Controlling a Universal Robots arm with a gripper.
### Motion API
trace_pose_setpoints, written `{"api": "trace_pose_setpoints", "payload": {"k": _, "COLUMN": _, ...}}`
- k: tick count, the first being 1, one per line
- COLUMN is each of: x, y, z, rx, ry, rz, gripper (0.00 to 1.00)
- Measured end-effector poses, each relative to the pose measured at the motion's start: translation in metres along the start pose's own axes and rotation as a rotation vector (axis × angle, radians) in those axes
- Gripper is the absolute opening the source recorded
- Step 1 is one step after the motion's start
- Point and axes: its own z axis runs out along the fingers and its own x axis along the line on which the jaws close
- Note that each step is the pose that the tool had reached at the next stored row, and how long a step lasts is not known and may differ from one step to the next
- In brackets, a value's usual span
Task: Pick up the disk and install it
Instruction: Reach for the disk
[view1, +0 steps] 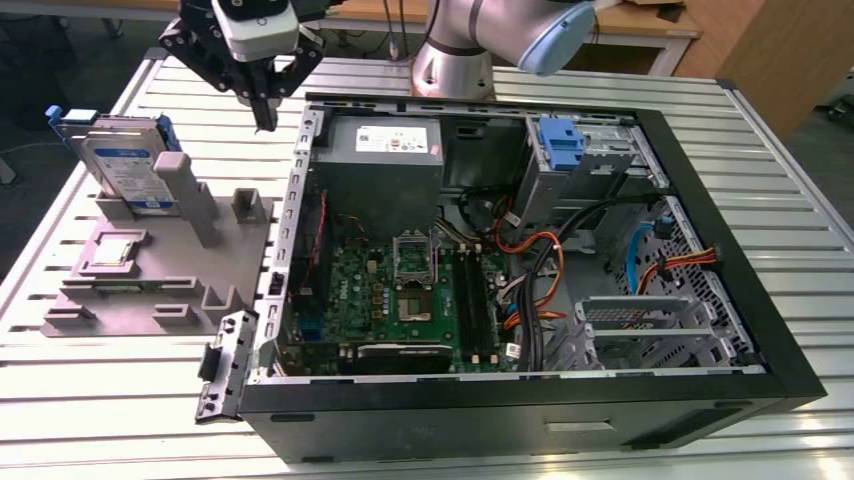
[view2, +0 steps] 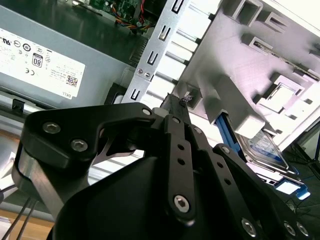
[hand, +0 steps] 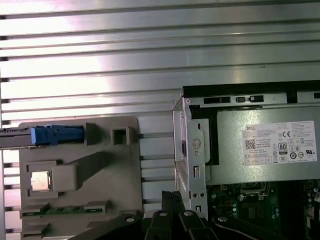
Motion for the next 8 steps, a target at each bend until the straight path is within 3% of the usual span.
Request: {"api": "trace_pose_setpoints", "payload": {"k": 8, "x": 0.0066, "y": -0.0004, "z": 0.0001, "rx": 0.0000, "ry": -0.0001, "rz": 0.000, "gripper": 0.10}}
